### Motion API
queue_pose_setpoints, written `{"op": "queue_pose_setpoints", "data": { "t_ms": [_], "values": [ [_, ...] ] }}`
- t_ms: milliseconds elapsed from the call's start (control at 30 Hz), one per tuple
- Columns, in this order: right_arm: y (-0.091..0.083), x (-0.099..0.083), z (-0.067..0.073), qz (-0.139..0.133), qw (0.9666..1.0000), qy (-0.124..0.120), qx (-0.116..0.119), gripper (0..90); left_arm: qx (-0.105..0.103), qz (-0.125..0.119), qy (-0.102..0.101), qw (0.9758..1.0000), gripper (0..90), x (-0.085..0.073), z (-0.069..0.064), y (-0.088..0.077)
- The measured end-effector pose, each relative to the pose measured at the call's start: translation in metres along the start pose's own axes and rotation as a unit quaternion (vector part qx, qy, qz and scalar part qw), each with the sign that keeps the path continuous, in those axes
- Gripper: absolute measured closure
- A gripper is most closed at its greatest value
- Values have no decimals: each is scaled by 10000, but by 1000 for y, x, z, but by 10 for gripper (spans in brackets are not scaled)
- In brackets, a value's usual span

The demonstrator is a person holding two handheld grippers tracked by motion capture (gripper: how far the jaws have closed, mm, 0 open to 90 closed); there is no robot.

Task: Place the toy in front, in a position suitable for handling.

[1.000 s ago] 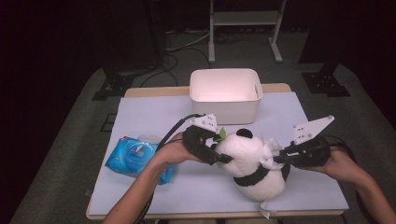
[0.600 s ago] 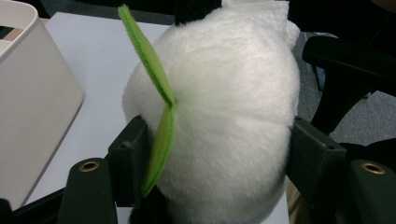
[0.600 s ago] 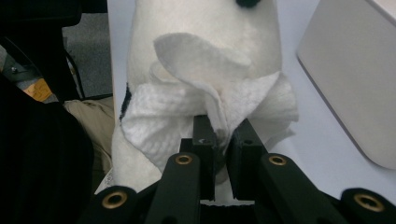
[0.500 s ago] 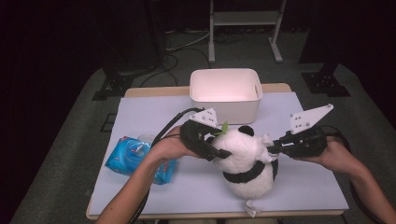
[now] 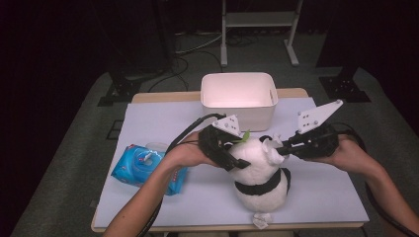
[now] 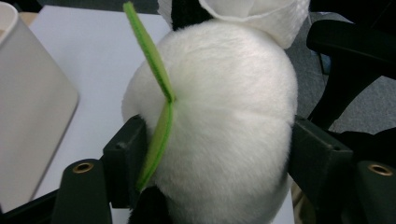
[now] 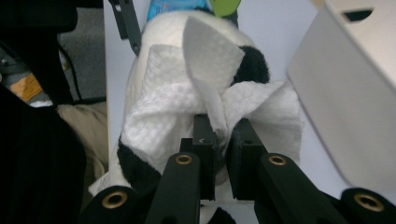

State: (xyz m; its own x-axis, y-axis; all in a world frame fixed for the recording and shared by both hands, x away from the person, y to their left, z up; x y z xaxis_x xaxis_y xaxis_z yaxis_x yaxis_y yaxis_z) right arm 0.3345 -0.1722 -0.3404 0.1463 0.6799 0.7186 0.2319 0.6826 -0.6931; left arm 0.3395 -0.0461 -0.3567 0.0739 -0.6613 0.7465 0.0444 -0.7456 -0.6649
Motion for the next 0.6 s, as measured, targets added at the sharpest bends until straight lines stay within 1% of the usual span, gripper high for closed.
{"op": "queue_pose_setpoints", "data": {
  "t_ms": [33, 67, 133, 233, 267, 333, 533, 600],
  "values": [
    [4, -6, 0, 100, 9999, 3, 1, 821, -24, -26, -42, 10000, 261, 0, 0, 2],
    [5, -8, 0, 115, 9999, 21, 10, 821, -41, -36, -47, 10000, 246, -1, 0, 4],
    [6, -13, 1, 129, 9999, 91, 37, 823, -79, -148, -81, 9998, 212, -1, 1, 6],
    [6, -17, 1, 119, 9998, 135, 30, 823, -72, -246, -58, 9997, 174, 1, 1, 8],
    [5, -18, 1, 117, 9998, 128, 24, 823, -101, -244, -98, 9996, 155, 0, 0, 8],
    [5, -19, 2, 117, 9998, 154, 33, 823, -93, -284, -136, 9995, 124, -1, 1, 7],
    [4, -24, 1, 127, 9998, 177, 5, 823, -140, -252, -275, 9992, 101, -13, 3, 7],
    [3, -27, 1, 155, 9997, 203, 4, 823, -199, -262, -347, 9989, 96, -16, 3, 10]
  ]
}}
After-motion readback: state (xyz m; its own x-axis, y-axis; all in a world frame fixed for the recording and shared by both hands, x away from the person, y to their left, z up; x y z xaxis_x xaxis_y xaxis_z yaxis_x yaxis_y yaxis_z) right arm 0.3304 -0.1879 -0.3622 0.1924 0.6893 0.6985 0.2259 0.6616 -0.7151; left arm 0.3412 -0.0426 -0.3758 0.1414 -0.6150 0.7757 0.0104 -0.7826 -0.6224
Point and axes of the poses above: each handheld gripper's, and its own axes: y roughly forward along the jaws, x roughly out of its top, z roughly to its left, the point moved 10 cm from there along y, roughly forward along the jaws, and after that the axes turned 1 degree about -x, right-handed, at the moved point
